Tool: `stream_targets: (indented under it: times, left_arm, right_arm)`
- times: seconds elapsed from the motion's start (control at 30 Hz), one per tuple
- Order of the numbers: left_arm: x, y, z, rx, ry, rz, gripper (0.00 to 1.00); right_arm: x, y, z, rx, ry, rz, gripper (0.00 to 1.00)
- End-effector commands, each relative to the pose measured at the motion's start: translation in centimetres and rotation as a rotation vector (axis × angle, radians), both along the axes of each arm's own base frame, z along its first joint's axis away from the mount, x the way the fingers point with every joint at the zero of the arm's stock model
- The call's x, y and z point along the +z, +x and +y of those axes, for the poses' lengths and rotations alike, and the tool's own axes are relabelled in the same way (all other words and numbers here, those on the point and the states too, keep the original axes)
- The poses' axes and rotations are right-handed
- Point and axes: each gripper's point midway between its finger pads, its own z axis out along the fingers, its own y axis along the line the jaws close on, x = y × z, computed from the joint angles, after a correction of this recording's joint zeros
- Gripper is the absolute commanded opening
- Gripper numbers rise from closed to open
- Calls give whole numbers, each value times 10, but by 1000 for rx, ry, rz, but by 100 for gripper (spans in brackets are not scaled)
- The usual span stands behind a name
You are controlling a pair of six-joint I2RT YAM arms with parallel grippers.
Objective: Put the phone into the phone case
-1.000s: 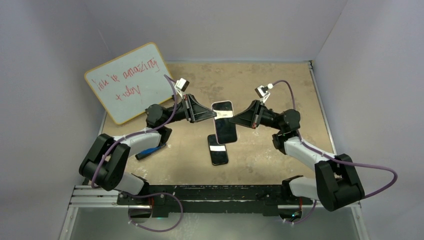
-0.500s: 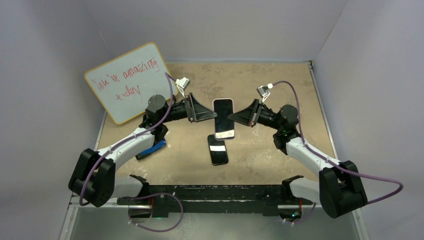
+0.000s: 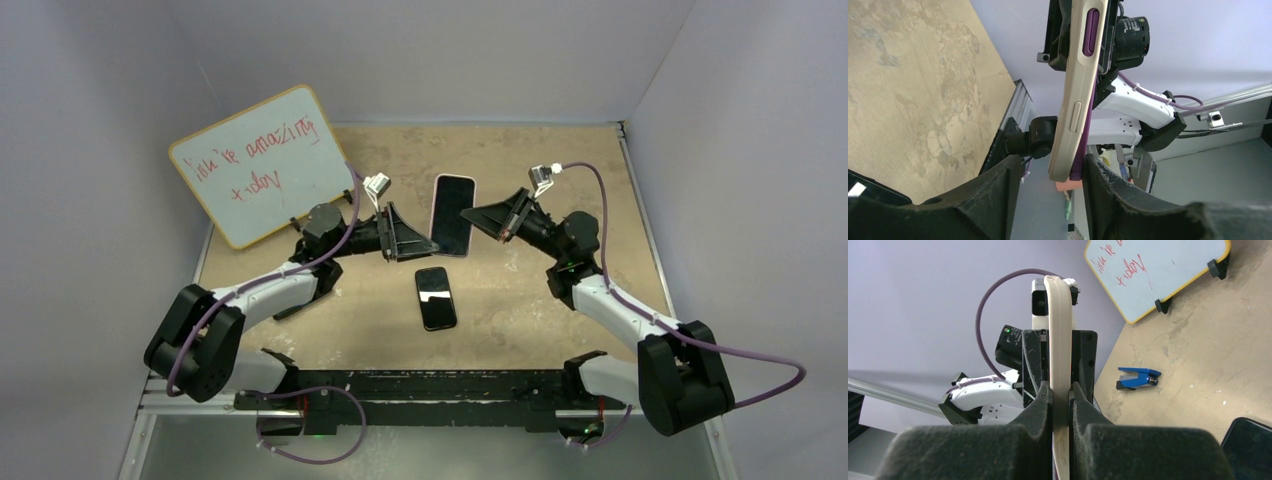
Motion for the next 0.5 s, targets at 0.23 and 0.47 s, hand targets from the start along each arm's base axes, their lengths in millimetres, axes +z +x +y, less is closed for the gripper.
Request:
stream_targets:
  times: [0.23,0.47]
  left_arm:
    - [-8,6,-8,23,40,-24,0]
    - [-26,17,-4,75,186,-53,0]
  right_arm:
    - [10,-1,-4,-32,-21,-80,2]
    - [3,1,-2,-19,-119,-67,15]
